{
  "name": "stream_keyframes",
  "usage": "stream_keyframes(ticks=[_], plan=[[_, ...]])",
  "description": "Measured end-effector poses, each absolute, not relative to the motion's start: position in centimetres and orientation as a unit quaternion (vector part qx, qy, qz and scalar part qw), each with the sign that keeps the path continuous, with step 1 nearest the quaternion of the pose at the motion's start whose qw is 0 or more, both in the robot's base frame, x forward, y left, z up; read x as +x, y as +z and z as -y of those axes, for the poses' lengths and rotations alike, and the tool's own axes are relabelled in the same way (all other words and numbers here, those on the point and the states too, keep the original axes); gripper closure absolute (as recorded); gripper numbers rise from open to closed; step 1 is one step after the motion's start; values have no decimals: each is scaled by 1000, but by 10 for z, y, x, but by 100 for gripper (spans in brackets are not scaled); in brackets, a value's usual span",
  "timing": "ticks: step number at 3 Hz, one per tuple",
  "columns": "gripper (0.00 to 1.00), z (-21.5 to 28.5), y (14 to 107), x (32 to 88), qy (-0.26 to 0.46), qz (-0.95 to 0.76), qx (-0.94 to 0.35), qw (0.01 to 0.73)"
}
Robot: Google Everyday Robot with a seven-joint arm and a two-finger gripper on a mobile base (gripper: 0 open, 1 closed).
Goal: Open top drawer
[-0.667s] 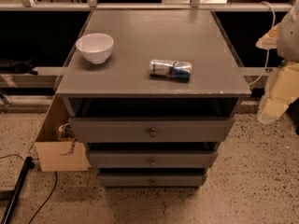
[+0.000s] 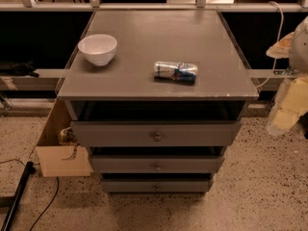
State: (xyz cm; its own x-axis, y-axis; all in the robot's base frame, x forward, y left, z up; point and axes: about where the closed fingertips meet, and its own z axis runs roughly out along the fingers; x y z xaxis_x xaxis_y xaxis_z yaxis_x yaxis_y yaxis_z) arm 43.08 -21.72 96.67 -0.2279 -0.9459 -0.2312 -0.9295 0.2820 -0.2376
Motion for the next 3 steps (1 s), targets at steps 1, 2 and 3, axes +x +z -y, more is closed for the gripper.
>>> stream_keyframes(ticks=[1, 2, 3], plan=[[0, 212, 944, 420, -5, -783, -601, 162], [0, 201, 894, 415, 17, -785, -603, 139], [0, 201, 893, 415, 18, -786, -603, 138]])
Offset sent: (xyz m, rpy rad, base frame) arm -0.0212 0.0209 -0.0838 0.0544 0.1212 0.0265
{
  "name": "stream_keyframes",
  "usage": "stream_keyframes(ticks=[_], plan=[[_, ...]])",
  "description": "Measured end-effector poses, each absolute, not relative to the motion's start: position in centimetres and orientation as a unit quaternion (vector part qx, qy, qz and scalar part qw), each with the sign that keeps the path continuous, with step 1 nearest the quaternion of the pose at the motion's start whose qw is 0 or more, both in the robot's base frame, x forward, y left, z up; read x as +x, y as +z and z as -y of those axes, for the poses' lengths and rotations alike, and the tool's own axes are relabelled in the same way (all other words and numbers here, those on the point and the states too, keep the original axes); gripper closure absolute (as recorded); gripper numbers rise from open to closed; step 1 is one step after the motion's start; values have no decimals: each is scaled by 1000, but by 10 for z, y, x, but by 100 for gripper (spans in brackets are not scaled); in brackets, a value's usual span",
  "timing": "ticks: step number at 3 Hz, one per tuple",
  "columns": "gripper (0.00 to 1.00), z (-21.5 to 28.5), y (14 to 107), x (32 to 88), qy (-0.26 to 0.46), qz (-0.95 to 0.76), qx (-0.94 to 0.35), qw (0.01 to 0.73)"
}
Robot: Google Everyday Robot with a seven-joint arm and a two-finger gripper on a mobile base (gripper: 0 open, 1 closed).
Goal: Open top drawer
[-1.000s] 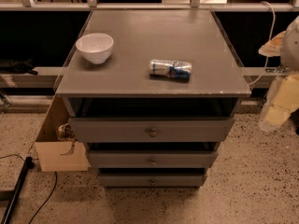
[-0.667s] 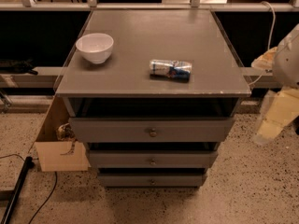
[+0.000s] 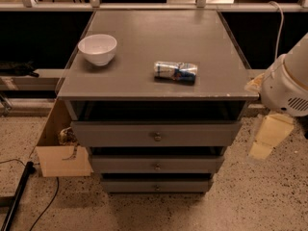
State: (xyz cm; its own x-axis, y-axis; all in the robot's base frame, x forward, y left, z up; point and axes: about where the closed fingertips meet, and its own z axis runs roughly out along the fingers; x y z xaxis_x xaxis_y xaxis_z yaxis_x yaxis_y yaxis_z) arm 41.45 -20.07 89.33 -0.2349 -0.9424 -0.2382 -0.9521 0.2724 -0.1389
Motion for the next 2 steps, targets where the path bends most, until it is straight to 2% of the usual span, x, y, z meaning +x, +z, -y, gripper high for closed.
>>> stream_keyframes(ticks=[1, 2], plan=[[0, 206, 901, 413, 14, -788, -598, 148], [0, 211, 889, 421, 64, -782, -585, 206]])
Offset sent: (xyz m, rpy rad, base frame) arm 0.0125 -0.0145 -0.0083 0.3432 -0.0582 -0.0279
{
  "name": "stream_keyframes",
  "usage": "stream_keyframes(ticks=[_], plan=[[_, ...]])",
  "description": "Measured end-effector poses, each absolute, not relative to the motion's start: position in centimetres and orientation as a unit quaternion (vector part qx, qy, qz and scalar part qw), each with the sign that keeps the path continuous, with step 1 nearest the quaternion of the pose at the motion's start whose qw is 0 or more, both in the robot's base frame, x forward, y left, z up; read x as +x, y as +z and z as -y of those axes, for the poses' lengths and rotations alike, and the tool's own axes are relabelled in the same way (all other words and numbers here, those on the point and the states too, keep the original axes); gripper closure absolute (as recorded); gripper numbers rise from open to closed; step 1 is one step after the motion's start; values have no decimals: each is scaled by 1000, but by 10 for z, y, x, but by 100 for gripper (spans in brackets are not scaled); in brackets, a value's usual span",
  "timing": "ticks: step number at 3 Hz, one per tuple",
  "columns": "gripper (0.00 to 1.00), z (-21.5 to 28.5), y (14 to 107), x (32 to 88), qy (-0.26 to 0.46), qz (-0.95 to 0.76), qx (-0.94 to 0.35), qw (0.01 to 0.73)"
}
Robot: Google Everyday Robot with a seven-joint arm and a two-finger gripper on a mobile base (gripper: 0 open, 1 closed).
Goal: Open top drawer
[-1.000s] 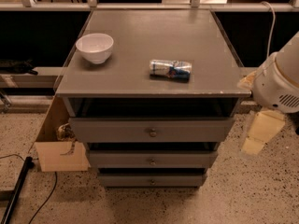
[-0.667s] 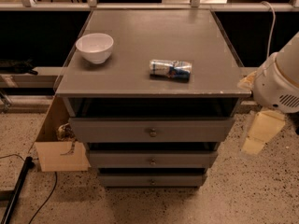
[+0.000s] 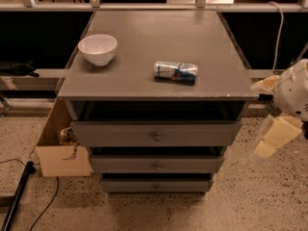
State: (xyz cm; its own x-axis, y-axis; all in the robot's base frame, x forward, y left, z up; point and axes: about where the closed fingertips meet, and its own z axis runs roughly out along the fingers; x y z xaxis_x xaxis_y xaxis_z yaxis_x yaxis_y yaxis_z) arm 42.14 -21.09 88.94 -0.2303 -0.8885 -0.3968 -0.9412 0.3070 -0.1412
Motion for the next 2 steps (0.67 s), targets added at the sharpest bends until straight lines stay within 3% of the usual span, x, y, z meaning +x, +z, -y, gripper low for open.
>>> stream_keyframes(ticks=[2], plan=[[0, 175, 873, 441, 107, -742, -604, 272]])
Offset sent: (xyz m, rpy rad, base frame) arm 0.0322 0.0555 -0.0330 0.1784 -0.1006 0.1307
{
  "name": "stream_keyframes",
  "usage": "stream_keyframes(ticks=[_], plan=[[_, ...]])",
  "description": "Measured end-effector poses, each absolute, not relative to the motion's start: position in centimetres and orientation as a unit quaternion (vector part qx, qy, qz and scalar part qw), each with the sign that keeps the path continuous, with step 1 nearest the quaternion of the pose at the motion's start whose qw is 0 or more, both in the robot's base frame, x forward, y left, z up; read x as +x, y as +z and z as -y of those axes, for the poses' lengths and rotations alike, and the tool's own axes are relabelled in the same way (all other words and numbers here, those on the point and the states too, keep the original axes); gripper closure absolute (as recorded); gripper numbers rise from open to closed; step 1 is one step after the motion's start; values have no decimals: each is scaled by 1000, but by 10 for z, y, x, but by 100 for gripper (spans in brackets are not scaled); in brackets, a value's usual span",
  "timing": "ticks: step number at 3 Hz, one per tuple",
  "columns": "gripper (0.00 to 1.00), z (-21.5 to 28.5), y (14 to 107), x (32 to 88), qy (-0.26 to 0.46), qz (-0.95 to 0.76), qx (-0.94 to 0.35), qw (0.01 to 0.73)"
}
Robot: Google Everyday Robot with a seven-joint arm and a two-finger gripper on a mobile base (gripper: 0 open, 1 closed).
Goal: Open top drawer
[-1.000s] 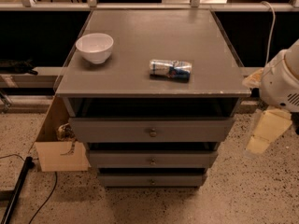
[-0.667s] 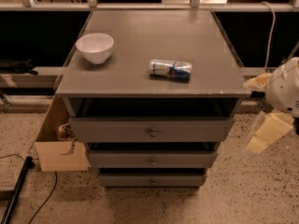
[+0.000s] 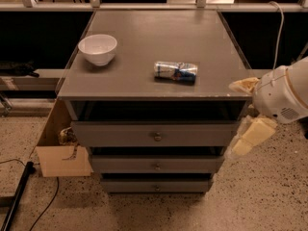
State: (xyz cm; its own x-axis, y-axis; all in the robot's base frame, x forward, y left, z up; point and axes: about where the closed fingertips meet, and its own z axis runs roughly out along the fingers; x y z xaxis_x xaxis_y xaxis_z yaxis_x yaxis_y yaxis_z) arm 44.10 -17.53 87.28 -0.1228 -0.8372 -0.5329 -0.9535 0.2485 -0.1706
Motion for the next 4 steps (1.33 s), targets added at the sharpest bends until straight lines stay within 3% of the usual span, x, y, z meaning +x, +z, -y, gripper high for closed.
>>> stream_keyframes(ticks=[2, 4], plan=[[0, 141, 832, 442, 44, -745, -626, 227], [0, 147, 837, 440, 31, -748, -621, 232]])
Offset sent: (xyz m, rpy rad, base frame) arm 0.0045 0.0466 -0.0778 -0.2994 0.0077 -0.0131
